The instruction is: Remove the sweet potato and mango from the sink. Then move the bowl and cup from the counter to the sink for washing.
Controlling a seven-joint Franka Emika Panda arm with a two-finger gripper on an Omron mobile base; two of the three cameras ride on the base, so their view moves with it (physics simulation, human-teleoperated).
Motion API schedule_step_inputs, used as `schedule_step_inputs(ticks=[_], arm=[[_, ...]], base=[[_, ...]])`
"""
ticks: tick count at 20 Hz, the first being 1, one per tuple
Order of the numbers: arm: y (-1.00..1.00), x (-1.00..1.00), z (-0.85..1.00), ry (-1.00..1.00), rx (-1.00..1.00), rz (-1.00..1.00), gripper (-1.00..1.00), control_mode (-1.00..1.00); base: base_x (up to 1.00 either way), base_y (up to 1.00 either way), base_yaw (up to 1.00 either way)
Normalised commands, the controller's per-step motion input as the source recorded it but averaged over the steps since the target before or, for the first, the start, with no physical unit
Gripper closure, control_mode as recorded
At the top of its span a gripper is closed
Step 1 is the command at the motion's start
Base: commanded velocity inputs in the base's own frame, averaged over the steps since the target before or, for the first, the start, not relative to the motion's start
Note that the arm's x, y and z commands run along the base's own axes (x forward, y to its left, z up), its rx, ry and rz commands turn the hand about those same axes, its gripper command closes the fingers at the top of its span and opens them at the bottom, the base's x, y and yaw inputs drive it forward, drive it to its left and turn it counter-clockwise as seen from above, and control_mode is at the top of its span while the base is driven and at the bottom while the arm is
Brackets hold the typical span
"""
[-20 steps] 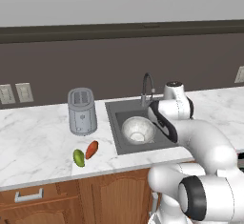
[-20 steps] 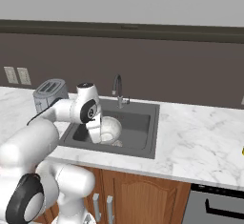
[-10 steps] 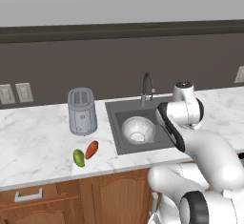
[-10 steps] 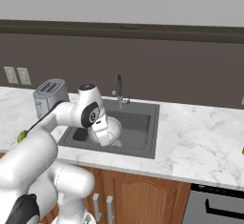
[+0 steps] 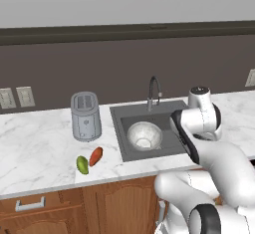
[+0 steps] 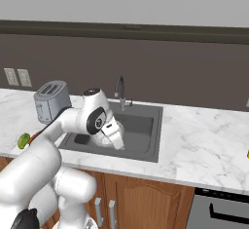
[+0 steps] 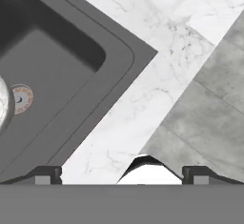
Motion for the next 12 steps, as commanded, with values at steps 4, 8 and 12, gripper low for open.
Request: schedule_step_inputs(ticks=[4,8,12], arm=[[-0.37,0.00,0.09,0.00,-0.03,0.15,-1.00,-1.00],[-0.40,0.00,0.09,0.00,-0.03,0.14,-1.00,-1.00],[-0.41,0.00,0.09,0.00,-0.02,0.11,-1.00,-1.00]], base=[[0.00,0.00,0.00],[0.00,0.00,0.00],[0.00,0.00,0.00]])
